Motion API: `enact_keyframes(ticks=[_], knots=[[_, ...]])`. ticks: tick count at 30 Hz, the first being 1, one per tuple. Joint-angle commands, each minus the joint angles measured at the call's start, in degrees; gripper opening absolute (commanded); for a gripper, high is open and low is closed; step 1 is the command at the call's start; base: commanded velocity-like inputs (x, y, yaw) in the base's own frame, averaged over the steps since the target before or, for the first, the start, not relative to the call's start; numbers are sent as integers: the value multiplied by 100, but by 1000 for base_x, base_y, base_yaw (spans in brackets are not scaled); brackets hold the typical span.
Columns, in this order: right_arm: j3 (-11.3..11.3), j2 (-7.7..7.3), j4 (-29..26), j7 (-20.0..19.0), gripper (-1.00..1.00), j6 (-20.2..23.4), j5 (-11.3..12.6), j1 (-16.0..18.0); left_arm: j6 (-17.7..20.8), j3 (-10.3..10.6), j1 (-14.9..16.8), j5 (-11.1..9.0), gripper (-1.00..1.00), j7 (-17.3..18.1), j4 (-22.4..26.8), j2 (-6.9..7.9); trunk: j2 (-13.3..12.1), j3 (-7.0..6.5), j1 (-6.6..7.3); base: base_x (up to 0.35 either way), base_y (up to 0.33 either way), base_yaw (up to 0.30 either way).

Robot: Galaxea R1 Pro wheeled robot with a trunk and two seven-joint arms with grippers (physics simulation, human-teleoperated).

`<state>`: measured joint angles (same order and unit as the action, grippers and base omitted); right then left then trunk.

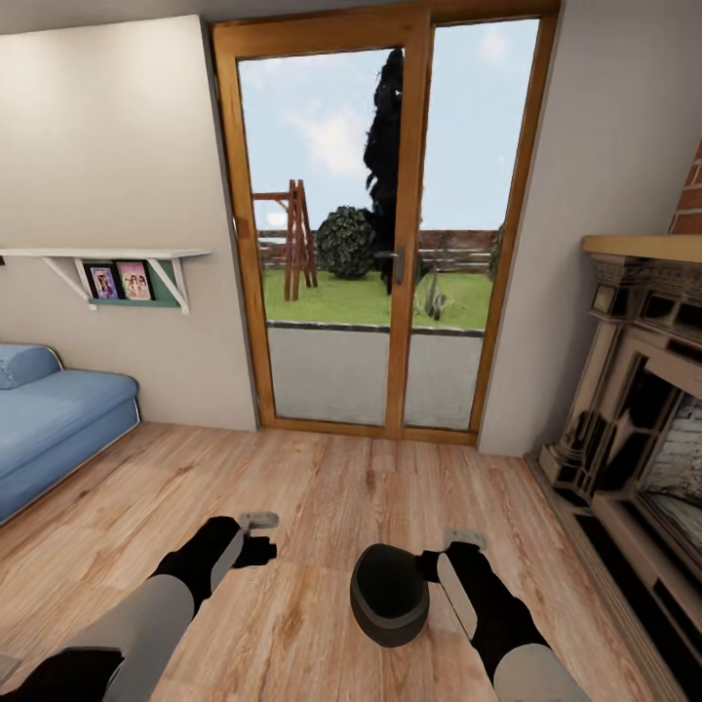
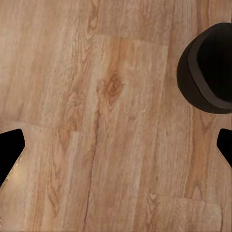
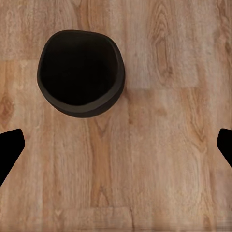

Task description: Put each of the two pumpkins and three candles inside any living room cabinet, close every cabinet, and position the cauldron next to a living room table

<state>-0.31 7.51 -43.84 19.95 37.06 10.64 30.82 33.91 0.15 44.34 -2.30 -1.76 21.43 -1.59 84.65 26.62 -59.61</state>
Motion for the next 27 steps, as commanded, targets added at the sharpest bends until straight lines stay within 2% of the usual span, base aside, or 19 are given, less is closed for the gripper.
enact_keyframes(ticks=[1, 5, 8, 18, 27], knots=[[15, 2, 9, 50, 100, 14, 61, 11, -57, 0, 8, -28, 100, -45, -3, -2, 4, 7, 0, 7, 0, 0], [52, 21, 50, 54, 100, 23, 62, 23, -482, 7, 25, -11, 100, -110, -72, -16, 4, 7, 0, 131, 0, 0], [27, 39, 61, 44, 100, 21, 61, 22, -580, 10, 29, -6, 100, -119, -86, -20, 4, 7, 0, 256, 0, 0], [-3, 65, 76, 17, 100, 20, 68, 21, -644, 4, 31, -9, 100, -131, -99, -19, 4, 7, 0, 119, 0, 0], [-8, 73, 90, -4, 100, 20, 69, 21, -628, 11, 31, 2, 100, -96, -118, -25, 4, 7, 0, 268, 0, 0]])
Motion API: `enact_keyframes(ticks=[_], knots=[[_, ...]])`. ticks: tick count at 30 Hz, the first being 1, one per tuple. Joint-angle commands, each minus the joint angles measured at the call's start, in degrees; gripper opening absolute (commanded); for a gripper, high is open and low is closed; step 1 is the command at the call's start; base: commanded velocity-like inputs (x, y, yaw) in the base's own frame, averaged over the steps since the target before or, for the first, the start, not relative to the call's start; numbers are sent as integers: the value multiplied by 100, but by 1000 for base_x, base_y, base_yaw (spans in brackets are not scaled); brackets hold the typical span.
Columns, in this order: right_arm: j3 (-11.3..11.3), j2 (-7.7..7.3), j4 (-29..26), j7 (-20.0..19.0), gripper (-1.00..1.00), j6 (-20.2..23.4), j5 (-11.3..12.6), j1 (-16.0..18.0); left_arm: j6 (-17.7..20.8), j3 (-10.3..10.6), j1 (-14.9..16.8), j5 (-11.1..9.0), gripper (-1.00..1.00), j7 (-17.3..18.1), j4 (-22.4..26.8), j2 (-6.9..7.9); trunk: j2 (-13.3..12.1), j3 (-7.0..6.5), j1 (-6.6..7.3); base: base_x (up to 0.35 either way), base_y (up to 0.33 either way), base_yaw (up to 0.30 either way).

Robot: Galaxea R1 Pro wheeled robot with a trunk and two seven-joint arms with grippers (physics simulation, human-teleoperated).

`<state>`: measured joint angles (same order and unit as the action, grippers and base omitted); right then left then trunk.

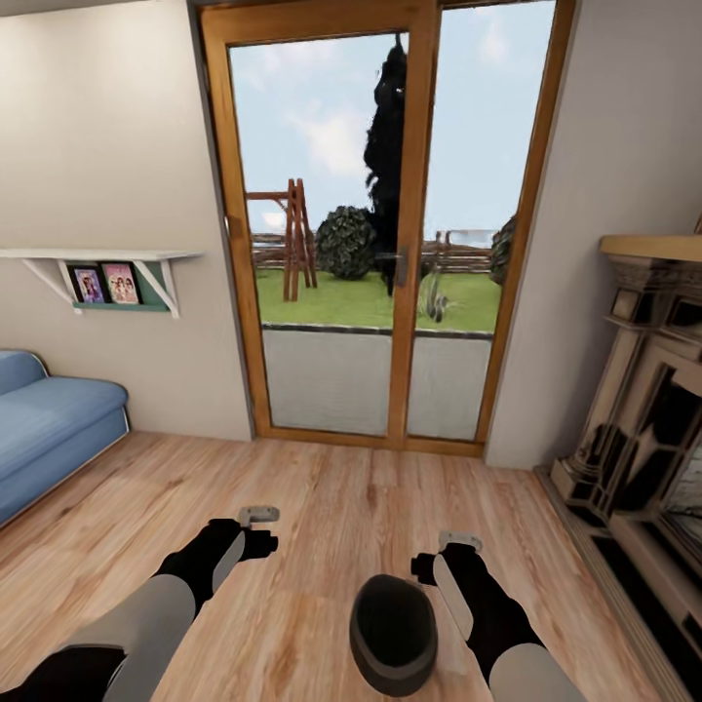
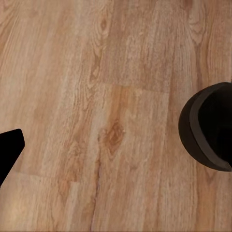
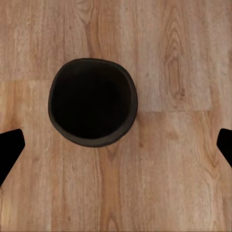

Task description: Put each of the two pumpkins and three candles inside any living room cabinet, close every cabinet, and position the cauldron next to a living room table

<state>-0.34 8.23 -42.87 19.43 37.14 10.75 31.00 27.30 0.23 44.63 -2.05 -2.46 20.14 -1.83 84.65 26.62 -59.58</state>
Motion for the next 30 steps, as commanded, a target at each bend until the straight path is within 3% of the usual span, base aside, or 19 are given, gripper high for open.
enact_keyframes(ticks=[1, 10, 11, 16, 30], knots=[[-3, 1, -5, 46, 100, 13, 59, 3, 35, 3, 2, -23, 100, -19, 10, -1, 3, 7, -3, 297, -7, 0], [-9, 3, 12, 36, 100, 13, 59, 3, 228, 7, 5, -15, 100, 81, -140, -13, 3, 7, -3, 225, -88, 0], [-10, -1, 14, 38, 100, 20, 59, 3, 506, -1, 10, -18, 100, 79, -230, -18, 3, 7, -3, 24, -14, 0], [-10, 1, 15, 35, 100, 22, 59, 3, 879, -4, 16, -22, 100, 58, -265, -106, 3, 7, -3, 12, -7, 0], [-10, 11, 15, 26, 100, 22, 59, 3, 979, -6, 15, -32, 100, 93, -274, -211, 3, 7, -3, 1, -1, 0]])
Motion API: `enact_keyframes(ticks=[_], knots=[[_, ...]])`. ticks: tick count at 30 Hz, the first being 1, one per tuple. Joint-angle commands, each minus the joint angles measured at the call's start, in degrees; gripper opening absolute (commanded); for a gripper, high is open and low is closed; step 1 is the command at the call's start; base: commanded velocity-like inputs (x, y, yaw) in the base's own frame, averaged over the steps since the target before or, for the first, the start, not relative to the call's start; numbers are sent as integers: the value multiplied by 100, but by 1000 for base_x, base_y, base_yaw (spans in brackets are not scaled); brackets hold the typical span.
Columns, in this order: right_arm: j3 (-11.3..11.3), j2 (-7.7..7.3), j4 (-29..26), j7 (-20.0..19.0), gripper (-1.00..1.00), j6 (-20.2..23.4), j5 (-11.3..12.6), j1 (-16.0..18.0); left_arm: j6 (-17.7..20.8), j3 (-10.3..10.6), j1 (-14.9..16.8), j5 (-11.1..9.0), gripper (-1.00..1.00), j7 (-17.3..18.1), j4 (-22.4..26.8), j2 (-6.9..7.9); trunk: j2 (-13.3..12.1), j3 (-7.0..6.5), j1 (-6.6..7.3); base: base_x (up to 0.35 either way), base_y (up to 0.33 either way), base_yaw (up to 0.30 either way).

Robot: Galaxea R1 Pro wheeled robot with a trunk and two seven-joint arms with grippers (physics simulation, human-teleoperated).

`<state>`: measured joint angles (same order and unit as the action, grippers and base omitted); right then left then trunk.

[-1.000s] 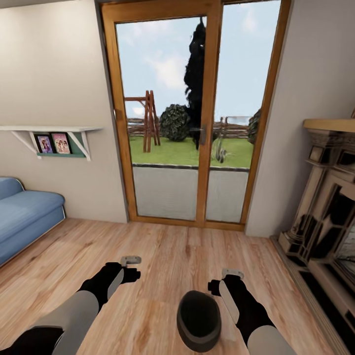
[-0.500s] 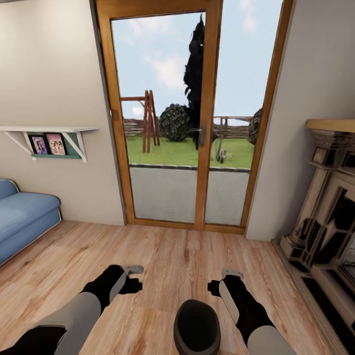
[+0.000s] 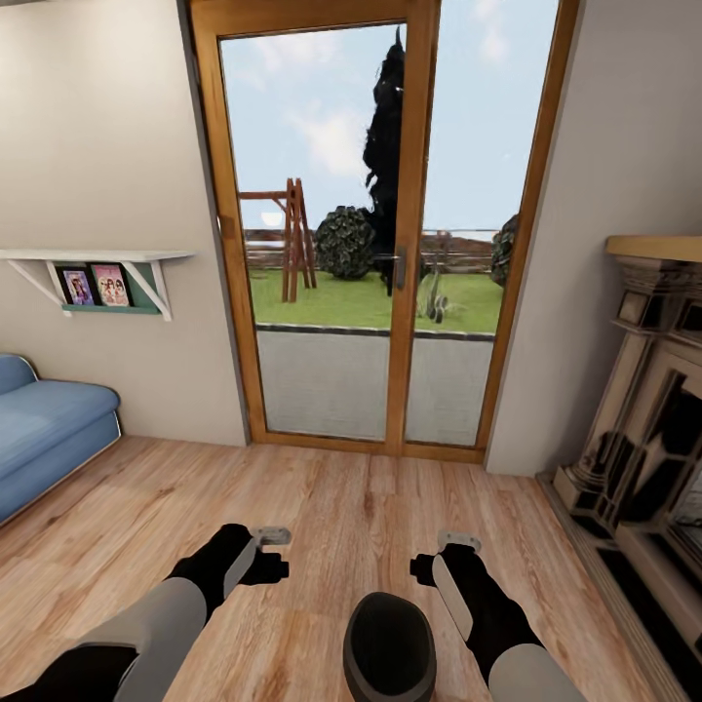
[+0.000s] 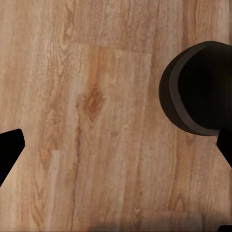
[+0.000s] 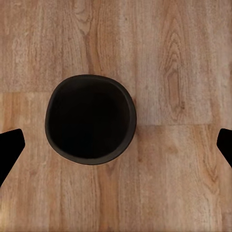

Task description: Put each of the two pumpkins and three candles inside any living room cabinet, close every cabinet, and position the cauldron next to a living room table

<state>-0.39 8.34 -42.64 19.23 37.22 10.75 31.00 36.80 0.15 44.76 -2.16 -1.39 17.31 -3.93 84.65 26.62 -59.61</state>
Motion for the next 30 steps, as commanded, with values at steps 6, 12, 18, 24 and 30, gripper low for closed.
enact_keyframes(ticks=[6, 12, 18, 24, 30], knots=[[-5, 0, -7, 46, 100, 10, 59, 3, -1, 1, -2, -22, 100, -4, 11, -17, 4, 7, 0, 0, 0, 0], [1, -7, -6, -10, 100, 5, 59, 3, -19, -3, -3, -22, 100, 3, 13, -19, 4, 1, 0, 0, 0, -115], [4, -11, -5, -170, 100, 8, 59, 3, -23, 2, -3, -22, 100, 58, 18, -20, 4, -11, 0, 0, 8, -252], [2, -9, -3, -194, 100, 12, 59, 3, -30, 3, -3, -22, 100, 66, 18, -20, 4, -20, 0, 1, 117, -227], [-3, -8, -2, -199, 100, 9, 59, 3, -32, 3, -3, -28, 100, 68, 18, -15, 4, -22, 0, 15, 125, -60]])
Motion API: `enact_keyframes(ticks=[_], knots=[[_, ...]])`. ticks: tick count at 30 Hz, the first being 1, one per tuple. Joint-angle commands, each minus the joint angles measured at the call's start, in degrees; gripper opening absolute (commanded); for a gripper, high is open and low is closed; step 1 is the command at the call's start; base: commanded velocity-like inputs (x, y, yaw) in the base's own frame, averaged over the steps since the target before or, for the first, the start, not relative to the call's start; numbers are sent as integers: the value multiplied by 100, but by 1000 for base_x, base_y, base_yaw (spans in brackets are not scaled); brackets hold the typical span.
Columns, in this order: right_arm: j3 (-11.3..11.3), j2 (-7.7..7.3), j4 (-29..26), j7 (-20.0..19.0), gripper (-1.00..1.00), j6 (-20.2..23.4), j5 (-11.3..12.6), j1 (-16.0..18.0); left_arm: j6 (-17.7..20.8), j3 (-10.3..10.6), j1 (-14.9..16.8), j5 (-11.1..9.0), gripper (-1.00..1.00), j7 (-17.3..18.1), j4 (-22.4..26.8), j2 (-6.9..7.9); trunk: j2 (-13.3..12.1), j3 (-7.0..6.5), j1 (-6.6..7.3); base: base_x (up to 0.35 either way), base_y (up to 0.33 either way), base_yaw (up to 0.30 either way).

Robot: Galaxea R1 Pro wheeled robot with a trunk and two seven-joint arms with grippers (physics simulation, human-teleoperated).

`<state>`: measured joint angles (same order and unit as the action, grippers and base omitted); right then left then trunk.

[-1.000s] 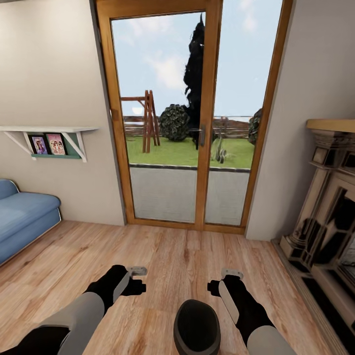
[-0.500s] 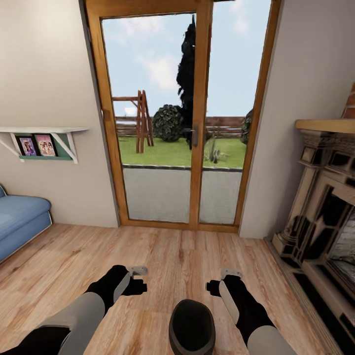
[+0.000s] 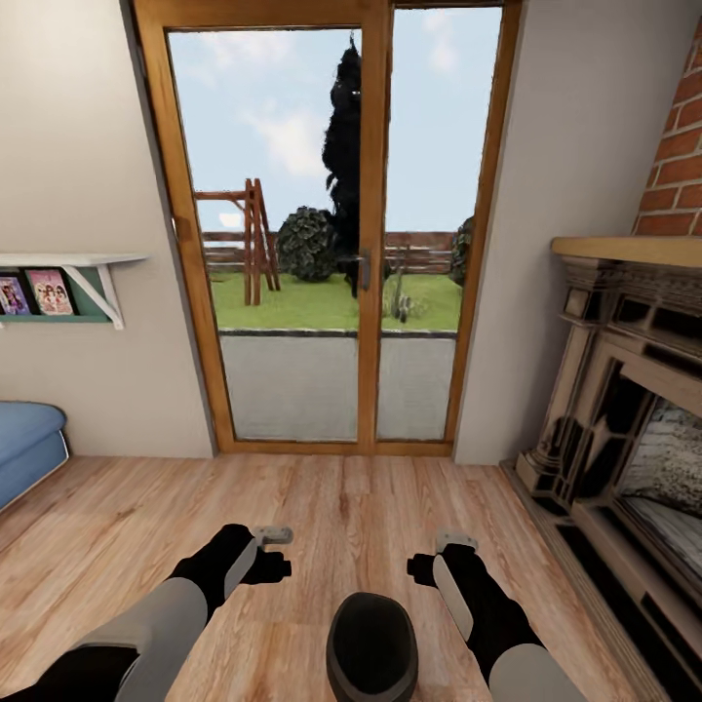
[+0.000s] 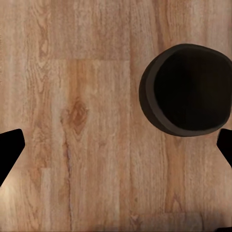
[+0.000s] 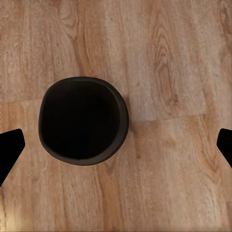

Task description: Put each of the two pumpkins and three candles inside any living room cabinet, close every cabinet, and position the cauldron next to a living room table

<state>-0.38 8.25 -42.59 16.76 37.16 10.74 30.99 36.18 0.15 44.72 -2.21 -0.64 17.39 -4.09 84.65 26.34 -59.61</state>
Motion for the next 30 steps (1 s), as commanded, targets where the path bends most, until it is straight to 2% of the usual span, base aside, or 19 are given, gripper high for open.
enact_keyframes(ticks=[1, 5, 19, 23, 30], knots=[[-5, 4, -8, 48, 100, 13, 59, 3, 28, 2, 1, -23, 100, -7, 10, -1, 4, 7, 0, 5, 198, -16], [-5, 7, -5, 47, 100, 13, 59, 3, 24, 2, 1, -29, 100, -6, 10, 2, 4, 6, 0, 3, 169, -10], [-23, 10, 60, 39, 100, 10, 59, 3, 6, 5, -6, -41, 100, -4, 43, -3, 4, 6, 0, 0, 11, -1], [-23, 10, 65, 38, 100, 10, 59, 3, -130, 10, -21, -34, 100, 1, 41, -6, 4, 6, 0, 0, 0, 0], [-32, 52, 143, 16, 100, 10, 58, 3, -186, 11, -25, -33, 100, 2, 42, -5, 284, 132, -154, 0, 0, 0]])
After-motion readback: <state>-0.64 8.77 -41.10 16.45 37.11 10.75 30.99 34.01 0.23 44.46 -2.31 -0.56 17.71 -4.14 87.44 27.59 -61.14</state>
